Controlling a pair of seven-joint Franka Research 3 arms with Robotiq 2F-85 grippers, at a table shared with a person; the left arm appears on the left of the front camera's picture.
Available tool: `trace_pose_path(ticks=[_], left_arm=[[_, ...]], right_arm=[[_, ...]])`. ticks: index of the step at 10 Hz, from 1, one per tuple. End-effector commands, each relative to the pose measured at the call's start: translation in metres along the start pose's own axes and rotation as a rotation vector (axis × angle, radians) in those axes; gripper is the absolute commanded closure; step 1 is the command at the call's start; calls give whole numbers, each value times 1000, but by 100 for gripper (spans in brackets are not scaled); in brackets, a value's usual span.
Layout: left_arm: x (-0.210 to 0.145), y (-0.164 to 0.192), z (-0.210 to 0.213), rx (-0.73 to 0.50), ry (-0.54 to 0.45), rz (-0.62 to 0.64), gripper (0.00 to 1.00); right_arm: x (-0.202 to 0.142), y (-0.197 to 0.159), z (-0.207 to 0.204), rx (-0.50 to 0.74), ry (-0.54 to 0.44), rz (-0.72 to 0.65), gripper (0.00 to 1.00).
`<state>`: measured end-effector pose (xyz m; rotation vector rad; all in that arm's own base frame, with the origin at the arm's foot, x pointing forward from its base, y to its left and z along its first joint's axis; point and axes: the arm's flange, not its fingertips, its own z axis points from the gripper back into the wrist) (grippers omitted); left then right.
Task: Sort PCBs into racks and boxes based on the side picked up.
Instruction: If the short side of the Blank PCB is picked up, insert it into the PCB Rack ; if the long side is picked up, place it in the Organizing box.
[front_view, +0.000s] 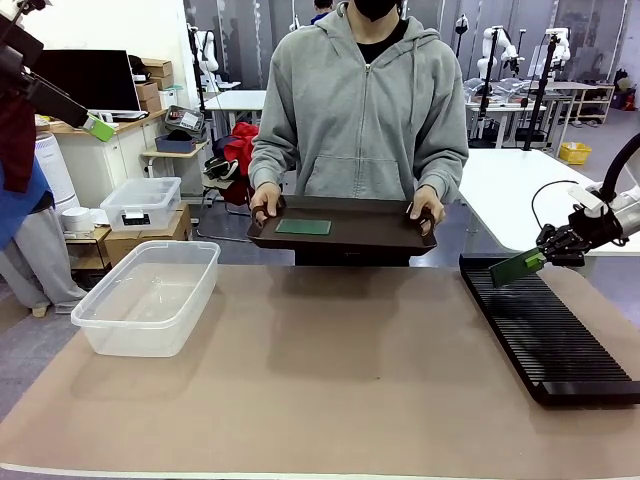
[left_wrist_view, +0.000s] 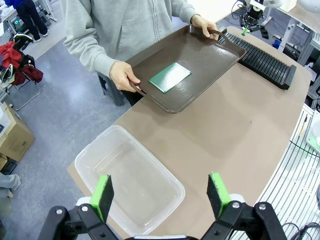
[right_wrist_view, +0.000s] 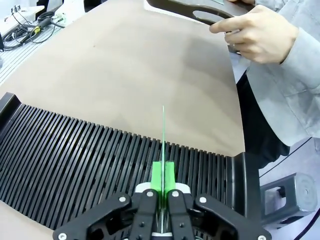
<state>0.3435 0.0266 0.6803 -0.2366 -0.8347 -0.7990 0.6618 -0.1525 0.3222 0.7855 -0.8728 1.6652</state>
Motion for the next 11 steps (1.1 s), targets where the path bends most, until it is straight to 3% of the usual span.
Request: trace_pose_path(ticks=[1,11], left_arm=[[-2,0,-1,-1,-10,-1,0],[-2,0,-1,-1,-10,-1,0]], right_arm=[[-3,3,-12,2,20,24,97],[-30,12,-22,-6,-43,-50,97]])
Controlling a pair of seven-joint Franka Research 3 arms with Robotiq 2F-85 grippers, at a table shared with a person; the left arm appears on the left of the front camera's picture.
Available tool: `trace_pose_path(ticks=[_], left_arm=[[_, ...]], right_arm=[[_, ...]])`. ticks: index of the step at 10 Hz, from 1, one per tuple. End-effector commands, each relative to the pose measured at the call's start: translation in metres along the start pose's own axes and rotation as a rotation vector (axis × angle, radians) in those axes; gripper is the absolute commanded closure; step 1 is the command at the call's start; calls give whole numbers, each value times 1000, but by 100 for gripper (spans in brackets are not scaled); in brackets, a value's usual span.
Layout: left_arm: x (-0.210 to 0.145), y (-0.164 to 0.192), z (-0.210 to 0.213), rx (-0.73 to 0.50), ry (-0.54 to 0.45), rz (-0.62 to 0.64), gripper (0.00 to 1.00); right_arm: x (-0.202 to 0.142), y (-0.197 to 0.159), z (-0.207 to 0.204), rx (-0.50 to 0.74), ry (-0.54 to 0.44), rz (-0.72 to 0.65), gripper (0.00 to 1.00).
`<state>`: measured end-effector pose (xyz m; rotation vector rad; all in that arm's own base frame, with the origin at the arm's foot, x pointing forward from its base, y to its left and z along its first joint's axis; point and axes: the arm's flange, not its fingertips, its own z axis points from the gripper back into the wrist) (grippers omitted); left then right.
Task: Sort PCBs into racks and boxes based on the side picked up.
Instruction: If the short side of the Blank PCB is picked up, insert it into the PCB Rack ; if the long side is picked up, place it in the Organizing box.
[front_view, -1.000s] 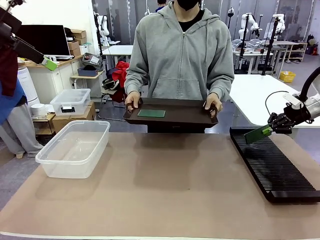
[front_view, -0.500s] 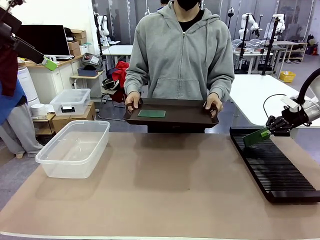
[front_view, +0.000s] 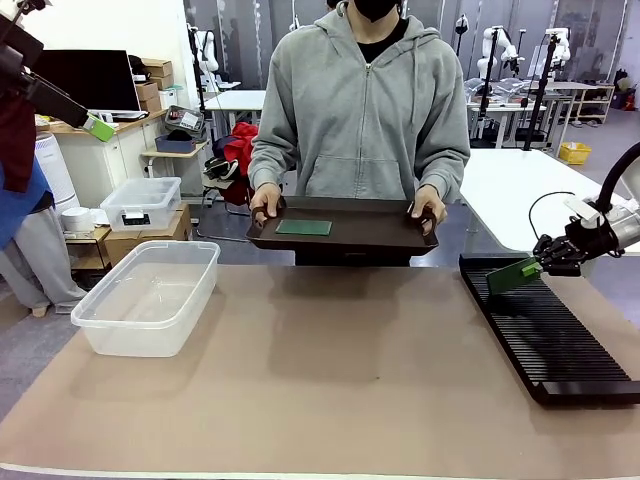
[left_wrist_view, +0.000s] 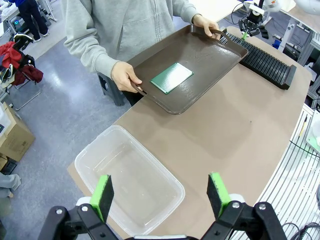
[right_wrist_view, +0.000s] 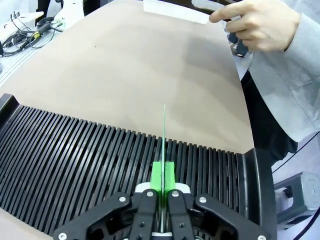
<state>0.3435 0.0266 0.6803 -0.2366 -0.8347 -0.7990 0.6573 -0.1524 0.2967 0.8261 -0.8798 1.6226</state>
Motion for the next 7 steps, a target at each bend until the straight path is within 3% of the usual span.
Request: trace_pose_path(ticks=[1,6,7], left_arm=[[-2,0,-1,-1,-10,-1,0],[-2,0,-1,-1,-10,-1,0],[-2,0,-1,-1,-10,-1,0]], right_arm=[[-13,5,-8,0,-7,-25,97],[-26,12,-8,14,-14,-75,97],[-26,12,-8,22,-14,-74,78]])
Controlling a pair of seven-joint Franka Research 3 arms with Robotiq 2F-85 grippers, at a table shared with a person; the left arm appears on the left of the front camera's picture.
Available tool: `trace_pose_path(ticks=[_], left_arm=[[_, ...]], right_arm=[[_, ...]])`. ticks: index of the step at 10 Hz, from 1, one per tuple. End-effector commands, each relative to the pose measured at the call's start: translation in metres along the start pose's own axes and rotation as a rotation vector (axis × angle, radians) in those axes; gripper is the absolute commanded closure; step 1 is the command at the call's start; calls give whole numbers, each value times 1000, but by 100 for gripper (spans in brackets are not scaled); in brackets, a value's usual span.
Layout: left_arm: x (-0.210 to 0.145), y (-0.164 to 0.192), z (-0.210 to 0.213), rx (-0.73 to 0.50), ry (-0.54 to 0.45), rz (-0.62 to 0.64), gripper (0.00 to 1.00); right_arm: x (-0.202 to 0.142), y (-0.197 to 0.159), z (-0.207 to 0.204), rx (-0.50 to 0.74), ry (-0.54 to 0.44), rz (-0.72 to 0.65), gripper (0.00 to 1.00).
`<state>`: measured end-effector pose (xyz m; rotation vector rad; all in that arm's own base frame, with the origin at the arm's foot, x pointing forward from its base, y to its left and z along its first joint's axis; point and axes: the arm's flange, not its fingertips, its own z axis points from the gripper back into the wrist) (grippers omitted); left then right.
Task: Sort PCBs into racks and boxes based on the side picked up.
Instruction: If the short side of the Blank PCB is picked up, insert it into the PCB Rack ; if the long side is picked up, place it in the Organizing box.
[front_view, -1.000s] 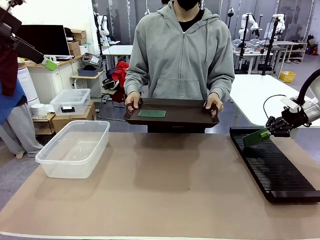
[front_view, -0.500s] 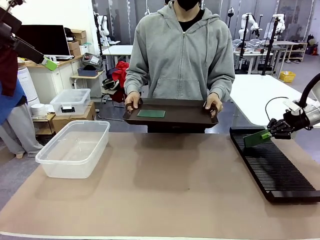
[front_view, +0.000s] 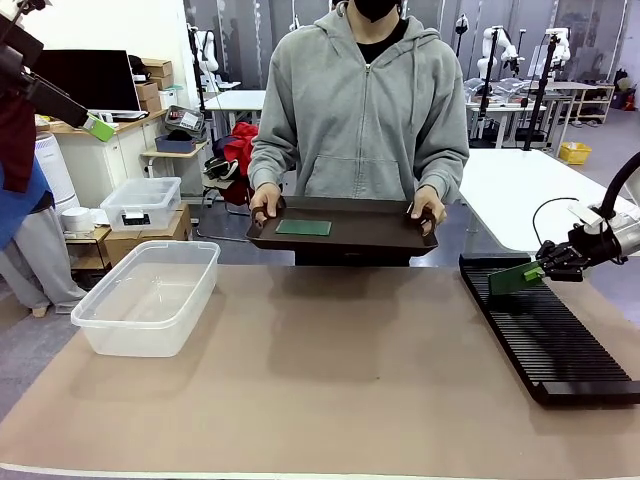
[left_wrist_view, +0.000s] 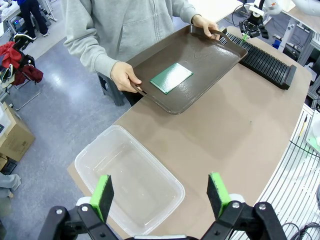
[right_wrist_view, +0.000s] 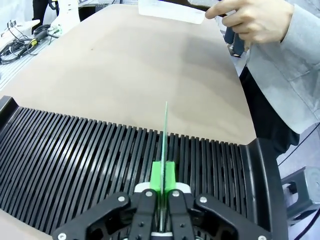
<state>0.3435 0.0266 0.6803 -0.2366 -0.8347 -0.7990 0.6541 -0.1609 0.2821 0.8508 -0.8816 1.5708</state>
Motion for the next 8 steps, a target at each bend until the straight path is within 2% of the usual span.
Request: trace_pose_path(ticks=[1,2,3,4,5,6,7,8], left_arm=[[-2,0,-1,-1,-10,-1,0],[-2,0,-1,-1,-10,-1,0],[-2,0,-1,-1,-10,-1,0],[-2,0,-1,-1,-10,-1,0],[-2,0,-1,-1,-10,-1,0],[-2,0,-1,-1,-10,-1,0],[-2,0,-1,-1,-10,-1,0],[-2,0,-1,-1,-10,-1,0]], right_arm=[[-10,5,-7,36,10,-31,78],[-10,5,-7,37,11,-32,58],[-9,5,-6,38,12,-31,76],[-9,5,-6,37,12,-29,38],[-7,6,-6,36,13,-26,57],[-5,5,-3,34,11,-21,18],[-2,4,0,21,11,-11,37],[4,4,3,16,15,4,0]])
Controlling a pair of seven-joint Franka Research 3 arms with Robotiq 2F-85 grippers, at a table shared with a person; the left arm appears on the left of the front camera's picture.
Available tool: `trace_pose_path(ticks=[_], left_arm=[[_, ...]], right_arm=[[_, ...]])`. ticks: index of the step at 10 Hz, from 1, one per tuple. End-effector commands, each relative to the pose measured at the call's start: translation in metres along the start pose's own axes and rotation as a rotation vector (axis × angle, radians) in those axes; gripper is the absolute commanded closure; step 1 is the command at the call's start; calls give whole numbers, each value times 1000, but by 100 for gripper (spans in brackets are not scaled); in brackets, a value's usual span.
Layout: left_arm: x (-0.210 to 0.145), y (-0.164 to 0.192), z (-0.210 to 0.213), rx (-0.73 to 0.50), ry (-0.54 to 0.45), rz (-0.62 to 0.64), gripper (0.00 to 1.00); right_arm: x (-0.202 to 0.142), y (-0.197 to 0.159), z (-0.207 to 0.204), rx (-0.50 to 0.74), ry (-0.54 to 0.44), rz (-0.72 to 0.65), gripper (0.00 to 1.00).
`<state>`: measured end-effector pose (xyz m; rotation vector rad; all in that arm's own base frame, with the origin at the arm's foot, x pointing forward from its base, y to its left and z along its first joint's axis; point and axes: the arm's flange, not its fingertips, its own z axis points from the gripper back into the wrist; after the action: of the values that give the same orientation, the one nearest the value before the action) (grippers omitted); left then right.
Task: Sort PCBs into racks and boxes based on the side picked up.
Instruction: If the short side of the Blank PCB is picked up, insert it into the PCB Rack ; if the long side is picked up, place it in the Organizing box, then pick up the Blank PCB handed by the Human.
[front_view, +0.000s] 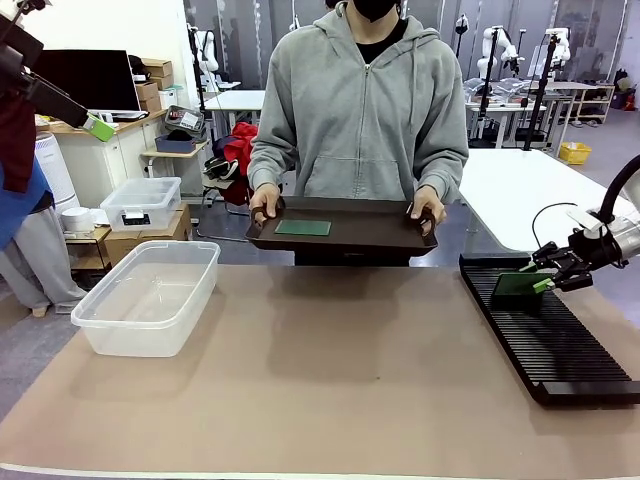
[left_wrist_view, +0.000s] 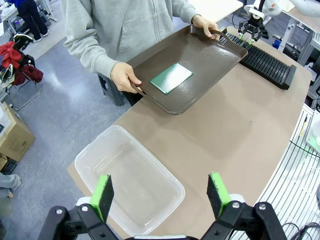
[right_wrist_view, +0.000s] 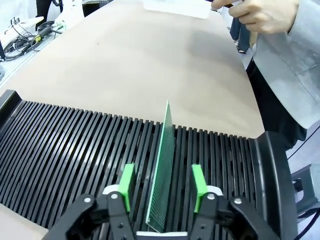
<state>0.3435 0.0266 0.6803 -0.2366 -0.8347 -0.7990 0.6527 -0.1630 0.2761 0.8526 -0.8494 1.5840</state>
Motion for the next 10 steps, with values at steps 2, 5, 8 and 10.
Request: trace_pose_path(ticks=[2,5,8,10], left_arm=[[-2,0,-1,-1,-10,-1,0],[-2,0,-1,-1,-10,-1,0],[-2,0,-1,-1,-10,-1,0],[-2,0,-1,-1,-10,-1,0]], right_arm=[[20,3,12,-24,14,35,0],[31,4,19,-43,22,40,7],[25,-3,19,-24,23,35,7],[25,-3,19,-24,23,35,7]])
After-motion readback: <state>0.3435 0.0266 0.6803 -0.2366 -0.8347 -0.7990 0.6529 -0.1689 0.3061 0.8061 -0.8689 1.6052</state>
